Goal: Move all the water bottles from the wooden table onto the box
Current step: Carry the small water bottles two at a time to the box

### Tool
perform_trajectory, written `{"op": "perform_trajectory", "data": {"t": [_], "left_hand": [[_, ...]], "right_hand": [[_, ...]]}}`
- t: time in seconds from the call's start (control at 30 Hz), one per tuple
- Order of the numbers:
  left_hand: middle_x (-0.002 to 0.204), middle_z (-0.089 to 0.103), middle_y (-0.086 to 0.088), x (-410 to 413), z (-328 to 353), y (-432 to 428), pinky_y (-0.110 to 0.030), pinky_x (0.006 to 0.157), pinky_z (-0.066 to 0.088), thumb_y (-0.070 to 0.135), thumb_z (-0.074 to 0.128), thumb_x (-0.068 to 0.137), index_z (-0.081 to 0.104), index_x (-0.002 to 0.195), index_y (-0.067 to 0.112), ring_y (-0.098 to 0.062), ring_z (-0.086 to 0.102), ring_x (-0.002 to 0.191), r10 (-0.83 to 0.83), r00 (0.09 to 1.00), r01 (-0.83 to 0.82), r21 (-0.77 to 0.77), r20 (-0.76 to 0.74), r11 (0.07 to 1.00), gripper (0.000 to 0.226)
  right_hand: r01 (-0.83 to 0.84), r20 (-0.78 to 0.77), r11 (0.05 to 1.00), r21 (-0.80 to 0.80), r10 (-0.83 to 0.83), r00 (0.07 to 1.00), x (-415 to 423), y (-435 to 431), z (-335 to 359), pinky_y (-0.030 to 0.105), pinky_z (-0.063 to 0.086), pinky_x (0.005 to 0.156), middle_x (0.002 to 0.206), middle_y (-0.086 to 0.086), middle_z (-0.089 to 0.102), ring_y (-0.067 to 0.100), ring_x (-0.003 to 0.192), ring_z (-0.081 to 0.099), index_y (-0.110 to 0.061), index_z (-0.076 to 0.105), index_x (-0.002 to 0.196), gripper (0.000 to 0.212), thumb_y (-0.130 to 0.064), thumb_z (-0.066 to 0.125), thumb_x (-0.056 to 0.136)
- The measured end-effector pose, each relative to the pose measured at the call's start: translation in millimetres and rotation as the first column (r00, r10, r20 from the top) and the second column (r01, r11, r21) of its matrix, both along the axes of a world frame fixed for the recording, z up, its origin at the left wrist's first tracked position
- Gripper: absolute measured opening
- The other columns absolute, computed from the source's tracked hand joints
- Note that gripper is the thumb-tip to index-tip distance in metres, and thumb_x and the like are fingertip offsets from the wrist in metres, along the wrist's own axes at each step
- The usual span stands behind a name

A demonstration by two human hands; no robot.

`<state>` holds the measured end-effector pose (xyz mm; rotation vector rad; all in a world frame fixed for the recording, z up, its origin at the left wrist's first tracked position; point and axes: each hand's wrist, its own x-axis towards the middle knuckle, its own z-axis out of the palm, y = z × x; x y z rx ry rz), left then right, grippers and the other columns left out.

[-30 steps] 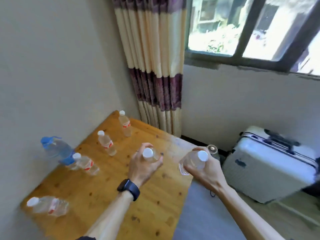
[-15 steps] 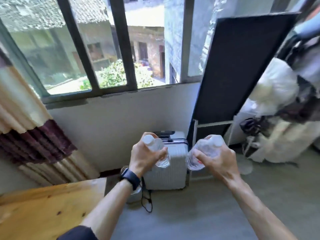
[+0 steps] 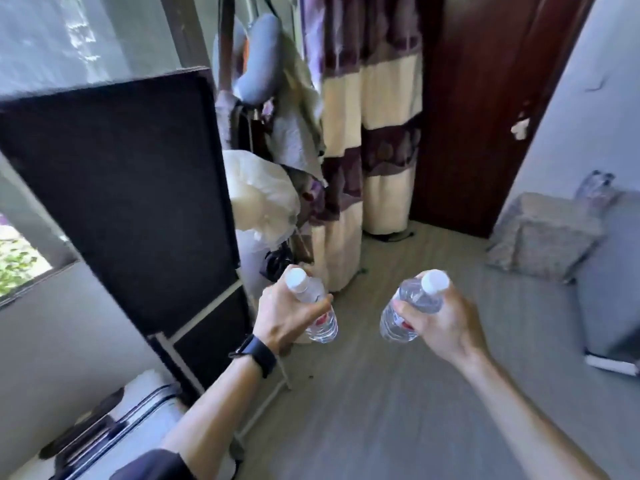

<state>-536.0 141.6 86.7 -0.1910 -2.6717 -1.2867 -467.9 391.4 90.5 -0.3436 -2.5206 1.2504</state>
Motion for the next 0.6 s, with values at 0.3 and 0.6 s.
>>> {"op": "perform_trajectory", "data": {"t": [0.3,0.6], "left_hand": [[0.081,0.07,0.007,-135.0,3.3,189.7,-0.033,0.078,0.054,0.053,0.072,0.065,0.054,0.092,0.024,-0.019,0.067,0.081,-0.429,0.902,0.431,-0.049,0.053,0.901,0.044],[0.077,0.069,0.019,-191.2,-3.0,399.8,-0.024,0.075,0.053,0.054,0.074,0.064,0.054,0.086,0.031,0.0,0.065,0.078,-0.618,0.78,0.623,-0.021,0.101,0.782,0.037]], "right_hand": [[0.453,0.017,0.889,0.065,-0.455,0.89,-21.7,148.5,5.5,0.02,0.044,0.064,0.072,-0.025,0.069,0.002,0.08,0.065,-0.023,0.064,0.096,0.037,-0.05,0.076,0.074],[0.667,0.0,0.745,-0.008,-0.667,0.745,-45.4,317.3,-4.0,0.029,0.049,0.065,0.072,-0.011,0.071,0.012,0.077,0.067,-0.018,0.067,0.092,0.062,-0.068,0.064,0.055]]}}
